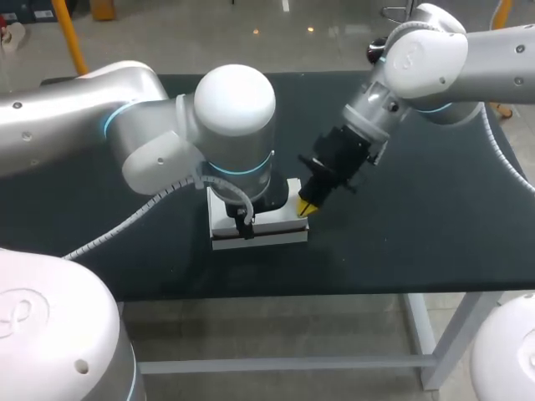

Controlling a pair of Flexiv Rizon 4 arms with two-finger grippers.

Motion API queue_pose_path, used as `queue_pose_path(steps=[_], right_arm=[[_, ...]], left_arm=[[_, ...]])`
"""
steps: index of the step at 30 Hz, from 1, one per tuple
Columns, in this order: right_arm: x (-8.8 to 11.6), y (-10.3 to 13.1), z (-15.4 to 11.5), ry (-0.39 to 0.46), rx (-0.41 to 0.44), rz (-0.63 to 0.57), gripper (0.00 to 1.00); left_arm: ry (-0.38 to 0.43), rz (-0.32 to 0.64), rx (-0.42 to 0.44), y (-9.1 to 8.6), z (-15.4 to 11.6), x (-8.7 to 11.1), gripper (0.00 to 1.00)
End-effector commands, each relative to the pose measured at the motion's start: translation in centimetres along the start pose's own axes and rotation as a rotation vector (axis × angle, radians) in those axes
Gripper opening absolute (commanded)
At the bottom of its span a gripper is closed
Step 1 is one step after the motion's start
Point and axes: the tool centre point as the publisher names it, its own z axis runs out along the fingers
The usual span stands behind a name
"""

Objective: Assemble the packaging by folding the flat box into shape, placing the metal phone stand inside, and closing the box properly

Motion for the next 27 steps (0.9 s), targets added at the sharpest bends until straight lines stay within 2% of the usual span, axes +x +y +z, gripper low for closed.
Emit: queue_pose_path(steps=[1, 23, 27], right_arm=[[-0.13, -0.04, 0.0, 0.003, 0.0, 0.0, 0.0], [0.18, 0.0, 0.43, -0.005, -0.011, 0.004, 0.0], [0.22, 0.02, 0.47, -0.006, -0.01, 0.004, 0.0]], left_arm=[[-0.006, -0.001, -0.002, 0.04, -0.16, 0.26, 0.48], [0.001, 0.0, 0.016, 0.76, -0.56, 0.47, 0.54], [0.002, 0.0, 0.017, 0.85, -0.55, 0.52, 0.52]])
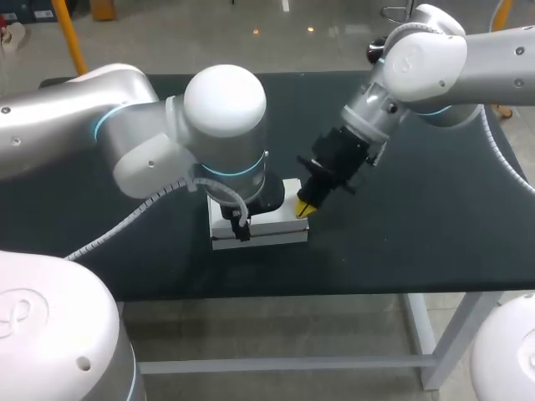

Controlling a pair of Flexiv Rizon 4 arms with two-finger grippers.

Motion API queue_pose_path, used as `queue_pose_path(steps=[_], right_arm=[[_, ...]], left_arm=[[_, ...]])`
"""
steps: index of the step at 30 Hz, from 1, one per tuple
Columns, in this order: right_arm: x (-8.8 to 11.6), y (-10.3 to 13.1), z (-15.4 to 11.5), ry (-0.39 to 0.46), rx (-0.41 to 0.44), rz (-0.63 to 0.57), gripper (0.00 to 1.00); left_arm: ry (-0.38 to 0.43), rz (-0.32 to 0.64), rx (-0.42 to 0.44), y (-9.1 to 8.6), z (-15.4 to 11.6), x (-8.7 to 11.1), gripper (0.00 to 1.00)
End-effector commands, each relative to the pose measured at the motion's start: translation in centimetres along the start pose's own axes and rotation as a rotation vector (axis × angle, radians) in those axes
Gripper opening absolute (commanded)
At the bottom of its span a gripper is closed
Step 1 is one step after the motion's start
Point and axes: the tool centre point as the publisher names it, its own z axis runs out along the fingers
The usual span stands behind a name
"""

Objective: Assemble the packaging by folding the flat box into shape, placing the metal phone stand inside, and closing the box properly

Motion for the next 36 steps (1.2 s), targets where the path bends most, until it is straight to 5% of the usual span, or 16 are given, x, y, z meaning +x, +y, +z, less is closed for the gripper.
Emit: queue_pose_path(steps=[1, 15, 22, 25, 26, 27, 36], right_arm=[[0.1, 0.0, 0.2, -0.003, 0.0, 0.001, 0.0], [-0.2, 0.1, 0.5, -0.004, 0.004, 0.009, 0.0], [-0.2, 0.2, 0.6, -0.006, 0.006, 0.011, 0.0], [-0.2, 0.3, 0.6, -0.005, 0.006, 0.011, 0.0], [-0.2, 0.3, 0.5, -0.005, 0.006, 0.011, 0.0], [-0.2, 0.3, 0.5, -0.005, 0.006, 0.011, 0.0], [-0.2, 0.4, 0.4, -0.005, 0.004, 0.011, 0.0]], left_arm=[[-0.003, -0.002, 0.002, 0.2, 0.0, 0.1, 0.52], [0.003, -0.013, 0.002, 0.7, -0.1, 0.1, 0.52], [0.004, -0.018, 0.084, 1.8, -1.7, -0.1, 0.48], [0.024, -0.016, 0.141, 2.3, -2.5, -0.3, 0.36], [0.031, -0.016, 0.158, 2.4, -2.6, -0.4, 0.26], [0.041, -0.017, 0.177, 2.5, -2.8, -0.5, 0.03], [0.126, -0.055, 0.225, 2.3, -1.0, -2.1, 0.0]])
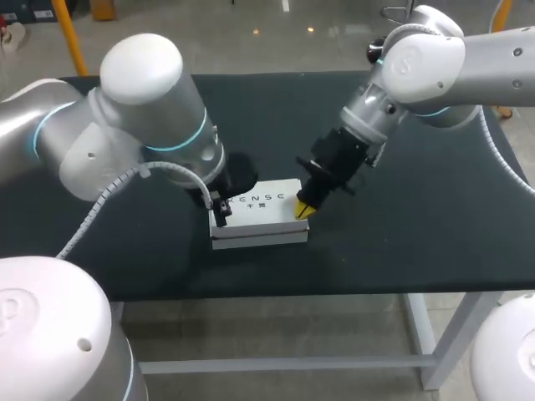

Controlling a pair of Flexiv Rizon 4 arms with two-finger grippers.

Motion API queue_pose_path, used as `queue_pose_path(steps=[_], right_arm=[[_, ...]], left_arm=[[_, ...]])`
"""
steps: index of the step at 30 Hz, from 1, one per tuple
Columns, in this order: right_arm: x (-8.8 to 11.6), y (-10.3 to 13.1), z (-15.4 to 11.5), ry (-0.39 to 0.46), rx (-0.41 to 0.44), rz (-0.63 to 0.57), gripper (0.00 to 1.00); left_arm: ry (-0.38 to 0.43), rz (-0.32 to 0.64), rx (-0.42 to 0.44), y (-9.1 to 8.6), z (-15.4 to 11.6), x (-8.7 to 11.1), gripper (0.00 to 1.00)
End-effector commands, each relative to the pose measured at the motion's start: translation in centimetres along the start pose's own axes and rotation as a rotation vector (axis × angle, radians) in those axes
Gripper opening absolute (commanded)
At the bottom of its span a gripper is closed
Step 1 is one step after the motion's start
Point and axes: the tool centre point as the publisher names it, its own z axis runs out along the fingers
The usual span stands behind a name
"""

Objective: Assemble the packaging by folding the flat box into shape, placing the metal phone stand inside, and closing the box properly

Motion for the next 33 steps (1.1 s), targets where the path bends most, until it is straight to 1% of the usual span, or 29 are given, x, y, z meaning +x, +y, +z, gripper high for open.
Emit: queue_pose_path(steps=[1, 6, 12, 21, 33], right_arm=[[-0.1, 0.2, 0.2, -0.002, 0.002, -0.002, 0.0], [0.0, 0.2, 0.2, -0.004, 0.002, -0.004, 0.0], [-0.1, 0.0, 0.4, -0.007, -0.001, 0.0, 0.0], [-0.5, -0.1, 1.1, -0.012, -0.001, 0.011, 0.0], [-1.2, 0.2, 1.7, -0.013, 0.004, 0.041, 0.0]], left_arm=[[0.031, -0.003, 0.038, 0.2, 1.8, -0.9, 0.0], [0.049, -0.014, 0.034, 0.1, 3.0, -1.2, 0.0], [0.056, -0.023, 0.035, 0.6, 3.2, -1.1, 0.0], [0.051, -0.032, 0.036, 1.3, 3.3, -0.2, 0.0], [0.077, -0.054, 0.062, 2.1, 5.0, -0.2, 0.0]])
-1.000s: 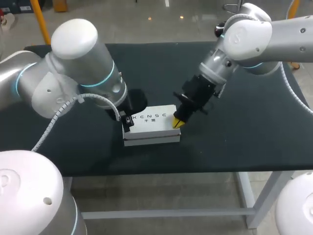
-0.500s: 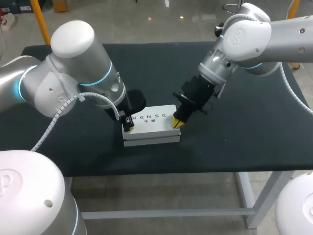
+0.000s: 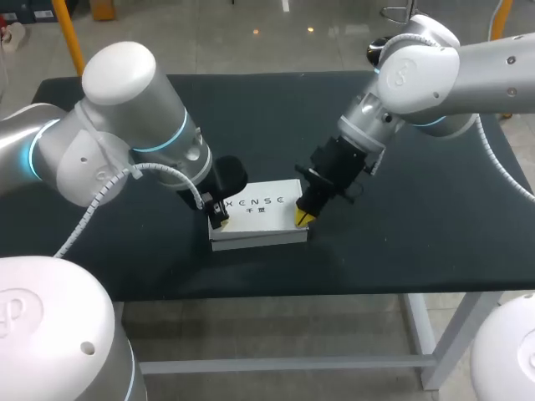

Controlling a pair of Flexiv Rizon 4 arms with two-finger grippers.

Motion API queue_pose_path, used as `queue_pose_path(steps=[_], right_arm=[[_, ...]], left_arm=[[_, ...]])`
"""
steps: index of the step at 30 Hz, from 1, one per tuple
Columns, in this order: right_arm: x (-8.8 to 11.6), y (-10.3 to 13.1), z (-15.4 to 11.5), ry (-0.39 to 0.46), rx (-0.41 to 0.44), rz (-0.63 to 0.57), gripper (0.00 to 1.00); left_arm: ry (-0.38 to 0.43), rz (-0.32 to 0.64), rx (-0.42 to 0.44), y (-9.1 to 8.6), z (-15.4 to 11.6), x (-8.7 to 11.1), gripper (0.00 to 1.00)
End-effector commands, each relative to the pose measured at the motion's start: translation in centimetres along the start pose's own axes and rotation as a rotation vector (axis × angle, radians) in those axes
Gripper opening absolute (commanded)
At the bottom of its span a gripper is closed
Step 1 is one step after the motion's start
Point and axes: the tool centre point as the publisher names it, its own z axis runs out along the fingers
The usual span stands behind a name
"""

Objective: Assemble the packaging by folding the flat box into shape, placing the metal phone stand inside, and closing the box properly

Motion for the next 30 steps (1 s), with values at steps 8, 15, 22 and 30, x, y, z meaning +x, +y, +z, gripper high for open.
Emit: queue_pose_path(steps=[8, 15, 22, 30], right_arm=[[-0.2, 0.3, 0.1, -0.002, 0.001, 0.009, 0.0], [0.0, 0.2, -0.1, -0.001, -0.006, 0.004, 0.0], [1.1, -1.0, -1.4, 0.017, -0.052, -0.045, 0.0], [1.2, -0.6, -1.0, 0.021, -0.051, -0.058, 0.0]], left_arm=[[0.017, -0.009, 0.021, 1.4, 2.3, 0.2, 0.0], [0.001, 0.004, 0.031, 1.2, 1.4, 0.5, 0.0], [-0.045, 0.04, 0.021, 0.0, -0.7, 0.7, 0.0], [-0.037, 0.058, 0.001, -0.7, -0.3, 0.3, 0.0]])
